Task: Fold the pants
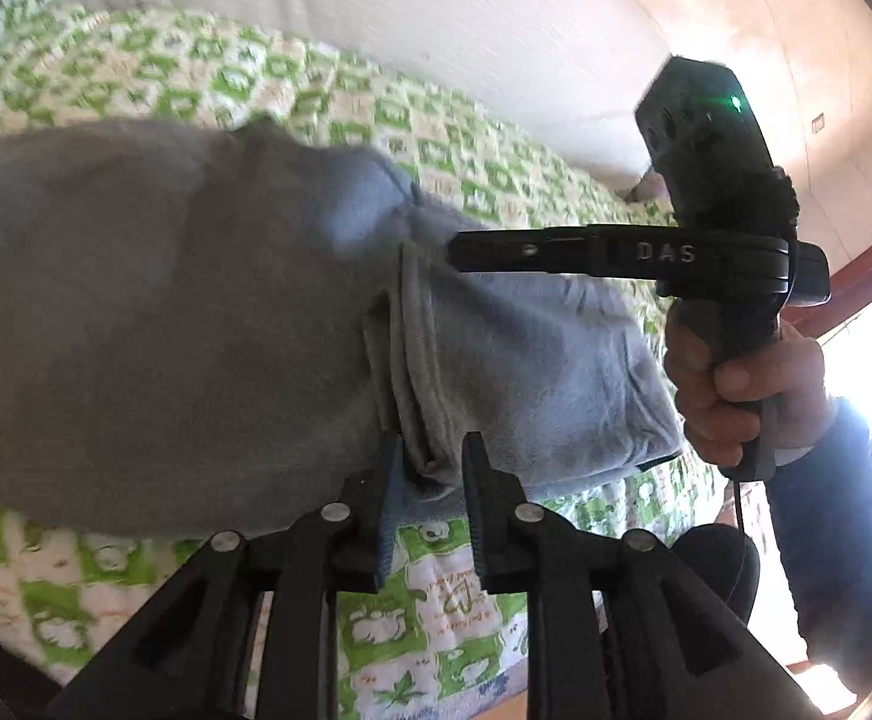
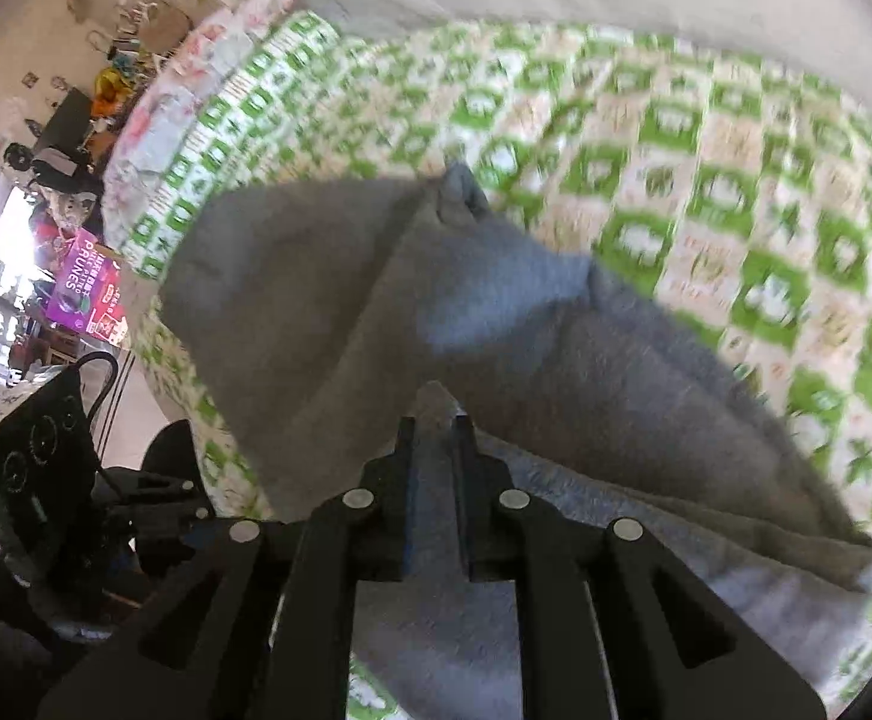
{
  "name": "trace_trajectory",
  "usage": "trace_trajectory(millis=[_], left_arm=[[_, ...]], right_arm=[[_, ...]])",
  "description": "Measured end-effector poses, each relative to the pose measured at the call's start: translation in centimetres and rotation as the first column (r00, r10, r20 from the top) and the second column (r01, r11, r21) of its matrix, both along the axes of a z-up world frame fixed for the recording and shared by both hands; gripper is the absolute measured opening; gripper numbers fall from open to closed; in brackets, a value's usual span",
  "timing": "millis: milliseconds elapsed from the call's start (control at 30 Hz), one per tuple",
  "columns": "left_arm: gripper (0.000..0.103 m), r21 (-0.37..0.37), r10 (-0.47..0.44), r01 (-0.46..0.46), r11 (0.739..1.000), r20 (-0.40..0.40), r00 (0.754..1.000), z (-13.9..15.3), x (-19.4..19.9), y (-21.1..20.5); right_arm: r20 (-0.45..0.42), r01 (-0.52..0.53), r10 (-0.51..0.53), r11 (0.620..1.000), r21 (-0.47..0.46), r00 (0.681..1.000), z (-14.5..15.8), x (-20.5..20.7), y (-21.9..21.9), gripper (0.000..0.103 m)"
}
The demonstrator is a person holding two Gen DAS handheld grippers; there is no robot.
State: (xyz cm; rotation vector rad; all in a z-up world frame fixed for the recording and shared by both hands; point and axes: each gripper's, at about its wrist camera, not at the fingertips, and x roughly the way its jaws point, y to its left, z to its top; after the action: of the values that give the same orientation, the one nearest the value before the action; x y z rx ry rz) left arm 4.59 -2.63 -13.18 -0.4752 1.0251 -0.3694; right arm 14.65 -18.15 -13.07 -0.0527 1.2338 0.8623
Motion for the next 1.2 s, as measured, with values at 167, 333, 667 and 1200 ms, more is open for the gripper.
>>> trace_trajectory(millis=[167, 333, 667, 1200], left_arm=[[0.039, -0.107, -0.004, 0.011, 0.994, 0.059, 0.998, 2.3, -0.9, -0.4], [0.041, -0.142, -0.096, 0.102, 0.985, 0.05, 0.994, 1.1, 1.6, -4.0], [0.029, -0.29, -0.074, 0.034, 0.956, -0.126, 0.989, -4.9, 2.2, -1.4], [0.053, -0.27, 0.348, -0.352, 0.897, -0.063, 0.935, -3.0, -4.7, 14.8]], right_arm=[[0.035, 0.021, -0.022, 0.999, 0.027, 0.999, 2.1, -0.2, -2.0, 0.018], [-0.031, 0.067, -0.066, 0.998, 0.006, 0.997, 0.1, -0.2, -3.8, 0.018], [-0.088, 0.053, -0.061, 0.995, -0.088, 0.994, -3.1, 0.4, -2.3, 0.018], [0.043, -0.268, 0.272, 0.96, -0.077, 0.961, 3.0, 1.3, 15.7, 0.045]])
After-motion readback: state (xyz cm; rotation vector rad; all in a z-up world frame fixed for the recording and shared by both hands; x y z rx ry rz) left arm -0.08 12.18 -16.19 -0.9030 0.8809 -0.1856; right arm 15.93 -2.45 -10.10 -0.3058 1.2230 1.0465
